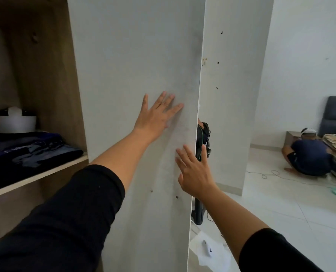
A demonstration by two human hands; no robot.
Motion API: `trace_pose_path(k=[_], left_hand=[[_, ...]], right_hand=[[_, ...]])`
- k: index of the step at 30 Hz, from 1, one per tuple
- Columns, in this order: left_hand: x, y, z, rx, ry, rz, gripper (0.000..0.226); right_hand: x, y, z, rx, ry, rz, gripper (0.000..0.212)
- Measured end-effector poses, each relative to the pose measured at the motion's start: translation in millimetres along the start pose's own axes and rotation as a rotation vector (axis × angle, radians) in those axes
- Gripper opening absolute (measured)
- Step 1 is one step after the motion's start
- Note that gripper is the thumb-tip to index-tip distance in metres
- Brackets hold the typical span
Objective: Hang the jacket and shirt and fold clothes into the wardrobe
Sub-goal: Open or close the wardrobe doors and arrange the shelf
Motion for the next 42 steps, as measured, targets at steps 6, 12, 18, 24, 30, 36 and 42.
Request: trace_pose_path(k=[6, 12, 18, 24, 30, 36, 42], left_hand=[[21, 54, -18, 0.136, -0.094, -0.029, 0.079], [33, 66, -16, 0.108, -0.1, -0.004, 0.076], [75, 83, 30, 0.174, -0.446, 0.207, 0.063], [106, 84, 158, 0.126, -0.91, 0.351, 0.061], [72, 63, 301, 0.168, -1.279, 0.273, 0.074], [26, 1, 408, 0.118, -1.542, 0.098, 0.075], [-39, -81, 512, 0.027, -1.825, -0.068, 0.076]], right_hand=[[-9, 49, -26, 0.131, 0.034, -0.116, 0.062], [5, 59, -50, 0.009, -0.009, -0.228, 0.065], [21, 56, -61, -0.177, 0.002, -0.429, 0.06], [72, 58, -56, -0.078, -0.159, -0.847, 0.077], [134, 25, -34, -0.063, -0.292, -1.151, 0.064], [203, -11, 30, 0.061, -0.538, -1.321, 0.053], [250, -77, 93, 0.118, -0.773, -1.43, 0.052]])
Point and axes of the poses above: each hand's wrist, its own z-axis away from the middle knuckle, its own y-axis out of the palm, x = y × z, the point moved 9 cm from there along -z, towards the middle knuckle, and after that the axes turned 1 degree about -z, right-handed, at the moved point
